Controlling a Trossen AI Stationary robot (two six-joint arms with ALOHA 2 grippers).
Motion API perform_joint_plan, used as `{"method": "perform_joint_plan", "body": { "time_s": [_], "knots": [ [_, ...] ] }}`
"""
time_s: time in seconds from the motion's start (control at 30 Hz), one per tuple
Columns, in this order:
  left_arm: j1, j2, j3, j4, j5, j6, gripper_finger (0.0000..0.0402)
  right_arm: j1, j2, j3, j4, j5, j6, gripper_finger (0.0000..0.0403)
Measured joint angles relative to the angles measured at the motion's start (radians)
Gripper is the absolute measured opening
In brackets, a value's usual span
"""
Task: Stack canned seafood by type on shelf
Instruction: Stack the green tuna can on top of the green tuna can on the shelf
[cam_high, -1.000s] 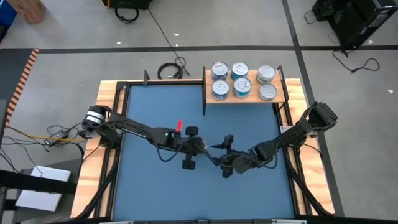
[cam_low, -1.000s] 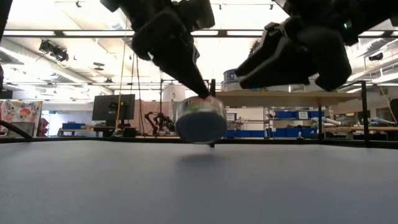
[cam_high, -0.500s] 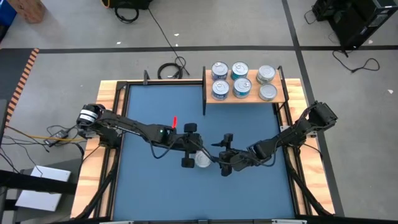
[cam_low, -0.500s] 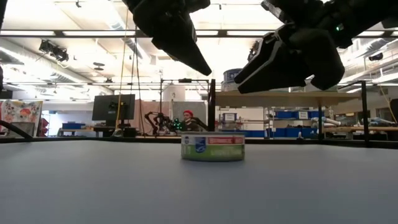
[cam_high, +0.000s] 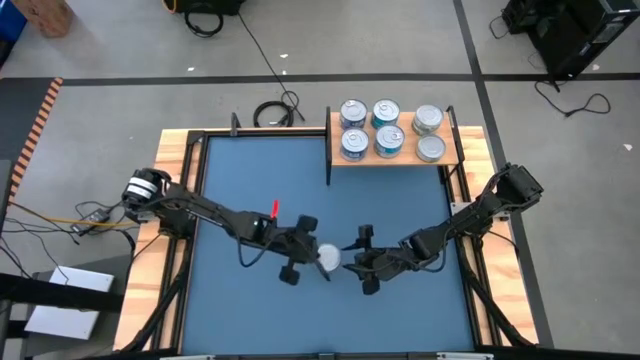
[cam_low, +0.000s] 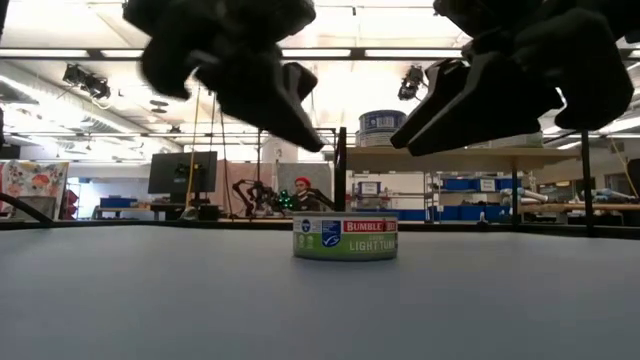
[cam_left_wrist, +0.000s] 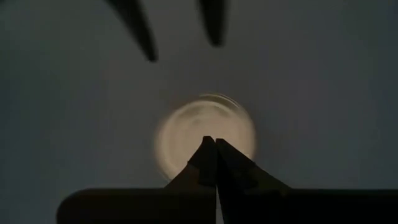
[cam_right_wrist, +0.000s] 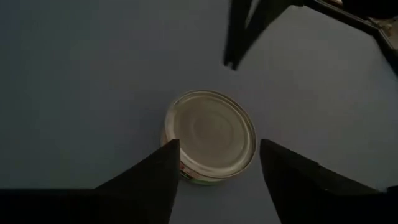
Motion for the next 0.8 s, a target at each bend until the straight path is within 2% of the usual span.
{"method": "perform_joint_plan", "body": {
  "time_s": [0.17,0.57,0.8],
  "knots": [
    [-0.028,0.004,-0.03,-0.002,0.011,0.131,0.001,0.0,0.0,0.0,0.0,0.0,0.008,0.0205],
    [-0.049,0.011,-0.06,0.009,-0.013,0.347,0.0094,-0.015,0.0,0.0,0.001,0.004,0.004,0.021],
    [-0.049,0.075,-0.06,0.039,-0.062,0.502,0.0101,-0.015,0.0,0.0,0.004,0.004,0.004,0.0209]
  ]
}}
